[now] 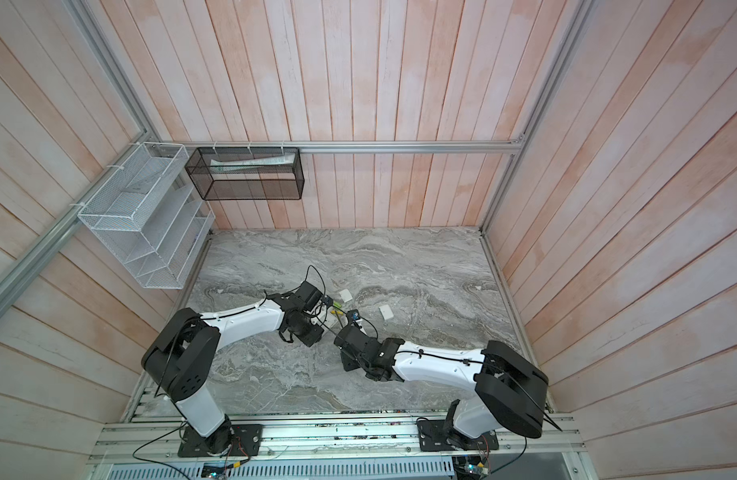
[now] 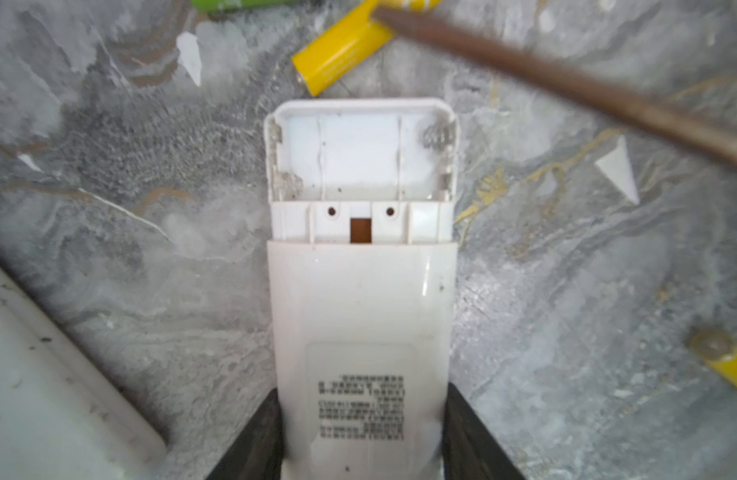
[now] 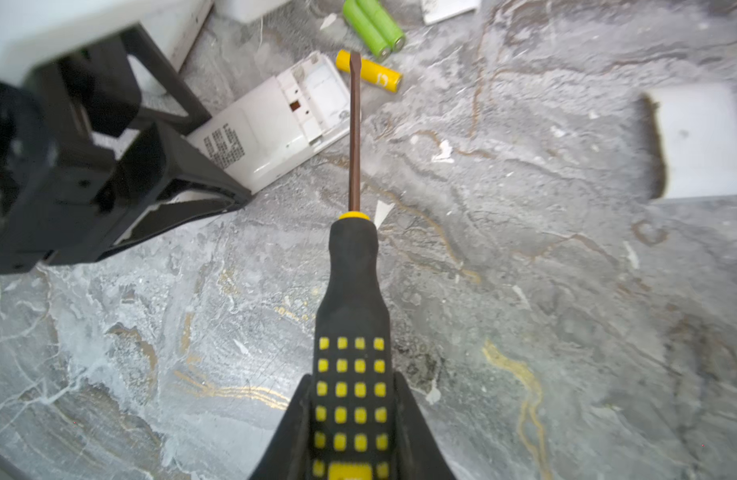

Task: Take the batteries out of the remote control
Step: 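Pry the second yellow battery out with the screwdriver while the left gripper holds the remote, then lay the screwdriver on the table with the right gripper while the left releases the remote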

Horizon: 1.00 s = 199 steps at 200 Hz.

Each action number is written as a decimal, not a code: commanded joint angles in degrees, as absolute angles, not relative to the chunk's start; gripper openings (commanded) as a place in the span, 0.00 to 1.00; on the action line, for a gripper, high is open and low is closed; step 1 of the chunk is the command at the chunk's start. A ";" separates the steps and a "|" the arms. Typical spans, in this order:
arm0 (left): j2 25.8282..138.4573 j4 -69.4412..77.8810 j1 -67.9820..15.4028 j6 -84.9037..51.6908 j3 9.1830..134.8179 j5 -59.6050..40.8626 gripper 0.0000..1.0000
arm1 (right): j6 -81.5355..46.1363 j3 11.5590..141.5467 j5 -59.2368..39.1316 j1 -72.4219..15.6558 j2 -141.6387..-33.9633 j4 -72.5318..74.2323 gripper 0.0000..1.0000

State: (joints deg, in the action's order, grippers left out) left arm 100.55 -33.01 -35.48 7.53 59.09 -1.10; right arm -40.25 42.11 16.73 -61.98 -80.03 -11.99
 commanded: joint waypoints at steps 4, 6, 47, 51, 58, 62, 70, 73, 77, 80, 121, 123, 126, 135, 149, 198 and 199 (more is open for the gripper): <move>103.23 -34.40 -34.36 7.86 55.38 -0.79 0.57 | -41.78 38.77 21.34 -60.65 -76.20 -14.00 0.00; 103.15 -34.40 -34.36 7.90 55.37 -0.75 0.57 | -42.00 38.48 21.53 -60.60 -75.91 -14.16 0.00; 102.44 -34.35 -34.32 8.00 55.37 -1.27 0.61 | -43.10 32.03 20.73 -58.88 -73.34 -11.41 0.00; 102.41 -34.32 -34.36 8.00 55.33 -1.24 0.61 | -43.23 31.70 20.55 -58.89 -73.45 -11.08 0.00; 102.33 -34.30 -34.37 8.00 55.37 -1.23 0.61 | -43.01 31.13 20.17 -58.89 -73.84 -10.32 0.00; 102.35 -34.39 -34.37 7.91 55.37 -1.23 0.61 | -42.88 30.97 19.97 -58.89 -74.10 -9.94 0.00; 102.24 -34.71 -34.37 7.83 55.50 -1.32 0.62 | -42.89 30.70 19.61 -58.89 -74.71 -9.55 0.00; 102.24 -34.85 -34.37 7.76 55.54 -1.32 0.62 | -42.81 30.55 19.57 -58.89 -74.97 -9.25 0.00; 102.19 -35.03 -34.32 7.67 55.62 -1.32 0.62 | -42.72 30.36 19.45 -58.89 -75.22 -8.90 0.00; 102.06 -35.13 -34.36 7.58 55.63 -1.32 0.62 | -42.71 30.23 19.32 -58.89 -75.50 -8.66 0.00; 100.30 -35.27 -34.37 7.47 55.72 -2.49 0.65 | -42.77 28.40 18.57 -58.89 -77.93 -5.86 0.01; 100.20 -35.18 -34.37 7.51 55.72 -2.60 0.67 | -42.84 28.26 18.53 -58.84 -78.00 -5.70 0.01; 100.18 -35.29 -34.37 7.60 55.80 -2.69 0.97 | -42.88 28.00 18.49 -58.88 -78.10 -5.37 0.02; 100.03 -35.34 -34.37 7.73 55.81 -2.99 1.00 | -43.06 27.36 18.42 -58.86 -78.46 -4.36 0.05; 100.02 -35.56 -34.32 7.67 55.89 -2.69 1.00 | -43.14 26.75 18.22 -58.88 -79.12 -3.33 0.07; 98.09 -36.40 -34.37 7.30 56.60 -2.48 1.00 | -43.05 26.50 18.04 -58.89 -81.45 -2.37 0.20; 98.00 -36.39 -34.37 7.30 56.64 -2.56 1.00 | -43.02 26.52 18.03 -58.89 -81.46 -2.42 0.20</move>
